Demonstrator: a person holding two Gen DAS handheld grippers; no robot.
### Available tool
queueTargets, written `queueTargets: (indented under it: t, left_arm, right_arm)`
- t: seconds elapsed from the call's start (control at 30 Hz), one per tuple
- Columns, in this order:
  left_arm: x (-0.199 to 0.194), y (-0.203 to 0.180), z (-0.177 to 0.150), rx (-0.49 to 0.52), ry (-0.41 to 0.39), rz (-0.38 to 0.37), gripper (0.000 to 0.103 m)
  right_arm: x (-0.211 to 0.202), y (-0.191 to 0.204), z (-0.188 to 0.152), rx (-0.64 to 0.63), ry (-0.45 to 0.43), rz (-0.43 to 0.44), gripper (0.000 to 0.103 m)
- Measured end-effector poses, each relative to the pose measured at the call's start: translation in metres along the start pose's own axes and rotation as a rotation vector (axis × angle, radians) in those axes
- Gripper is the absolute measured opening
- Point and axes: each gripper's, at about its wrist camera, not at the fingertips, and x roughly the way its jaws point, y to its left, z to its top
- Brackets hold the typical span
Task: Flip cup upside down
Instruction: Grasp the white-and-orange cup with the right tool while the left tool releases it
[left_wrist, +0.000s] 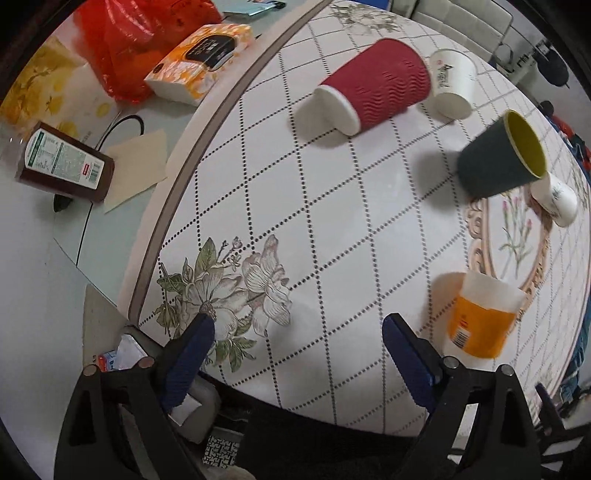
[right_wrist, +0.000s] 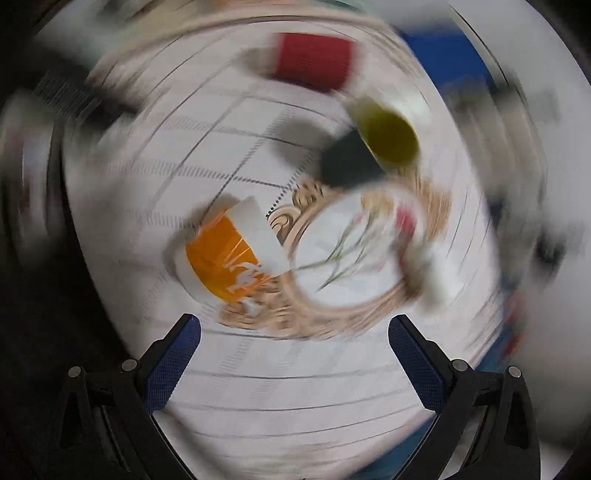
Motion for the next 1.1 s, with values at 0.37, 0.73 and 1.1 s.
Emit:
queueTargets:
  t: [0.37,0.73,1.1]
  left_arm:
    - [0.045,0.002,0.003,-0.014,0.063,-0.003,0.094]
    - [0.071,0.02,0.008,-0.053,0.106,-0.018,0.094]
    - [0.083,0.031,0.008,-0.05,0.13,-0.038,0.093]
  right_arm:
    - [0.043,0.091,-0.036,-1.395,-0.056,-0.432,0.096]
    - [0.089,0.077,-0.041,-1.933,-0.058,-0.528,0.094]
    - [0.116,0.062,-0.021,-2.017,-0.014,-0.476,0.081]
